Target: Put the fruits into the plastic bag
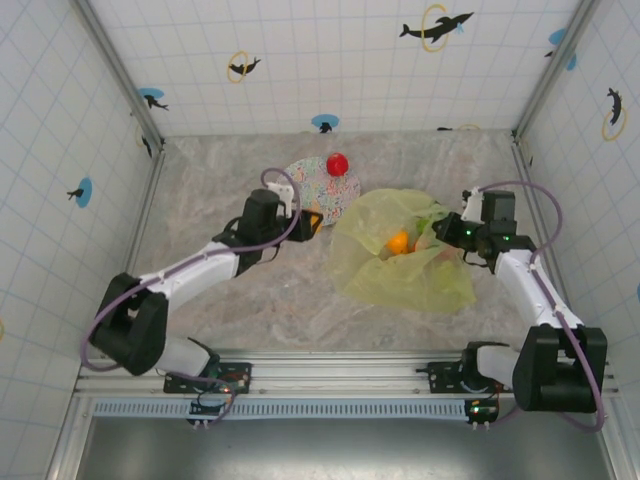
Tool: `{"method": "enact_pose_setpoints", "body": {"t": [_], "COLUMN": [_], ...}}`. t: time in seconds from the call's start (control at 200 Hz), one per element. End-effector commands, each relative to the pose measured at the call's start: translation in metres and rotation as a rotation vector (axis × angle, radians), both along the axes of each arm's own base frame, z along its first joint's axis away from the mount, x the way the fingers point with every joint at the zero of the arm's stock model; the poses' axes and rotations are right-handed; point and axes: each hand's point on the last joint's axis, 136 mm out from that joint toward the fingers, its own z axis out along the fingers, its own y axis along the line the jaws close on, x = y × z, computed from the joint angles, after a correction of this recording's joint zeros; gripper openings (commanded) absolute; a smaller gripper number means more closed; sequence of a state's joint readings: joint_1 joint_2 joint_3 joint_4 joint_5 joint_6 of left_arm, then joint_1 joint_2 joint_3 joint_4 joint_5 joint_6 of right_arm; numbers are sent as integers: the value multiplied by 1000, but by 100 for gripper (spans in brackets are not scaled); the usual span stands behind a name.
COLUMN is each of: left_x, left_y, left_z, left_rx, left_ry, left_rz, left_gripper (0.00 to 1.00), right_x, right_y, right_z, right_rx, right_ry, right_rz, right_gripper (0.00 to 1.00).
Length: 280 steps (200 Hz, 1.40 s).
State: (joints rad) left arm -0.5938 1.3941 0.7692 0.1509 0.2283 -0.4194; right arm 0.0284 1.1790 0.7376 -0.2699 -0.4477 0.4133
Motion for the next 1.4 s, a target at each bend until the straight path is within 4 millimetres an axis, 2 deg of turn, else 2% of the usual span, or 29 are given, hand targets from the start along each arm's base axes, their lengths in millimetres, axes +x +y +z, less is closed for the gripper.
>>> {"method": "enact_pose_setpoints", "body": {"t": [0.0,0.13,0.305,0.395,0.696,0.786,0.946,1.001,1.031,1.056,1.201,1.396], "left_x": [-42,-66,-73,-76,-85,-83,-60,-46,-42,-30,3,28], "left_y": [-15,-39,-71,-84,-103,-111,-135,-143,-144,-151,-164,-181], "left_z": [-15,-15,-26,-31,-50,-53,-47,-42,-46,-33,-24,-14], "left_rx": [20,38,75,80,93,90,65,55,63,37,18,-42], "left_ry": [27,-21,-22,-19,8,-34,-79,-99,-102,-117,-153,-181], "left_rz": [-119,-220,-316,-357,-432,-467,-449,-413,-395,-362,-241,-170], "left_gripper": [50,50,50,50,52,53,53,53,53,53,55,56], "right_x": [8,9,9,11,13,14,15,14,13,12,6,4], "right_y": [18,36,61,64,75,78,81,80,79,78,72,60], "right_z": [16,21,22,18,16,19,23,21,21,19,15,18], "right_rx": [13,13,13,-11,-4,3,1,-4,-11,-17,-63,-83], "right_ry": [-48,-62,-59,-54,-54,-64,-71,-67,-67,-64,-54,-57], "right_rz": [26,59,119,112,134,138,146,145,146,145,151,135], "right_gripper": [0,0,0,0,0,0,0,0,0,0,0,0]}}
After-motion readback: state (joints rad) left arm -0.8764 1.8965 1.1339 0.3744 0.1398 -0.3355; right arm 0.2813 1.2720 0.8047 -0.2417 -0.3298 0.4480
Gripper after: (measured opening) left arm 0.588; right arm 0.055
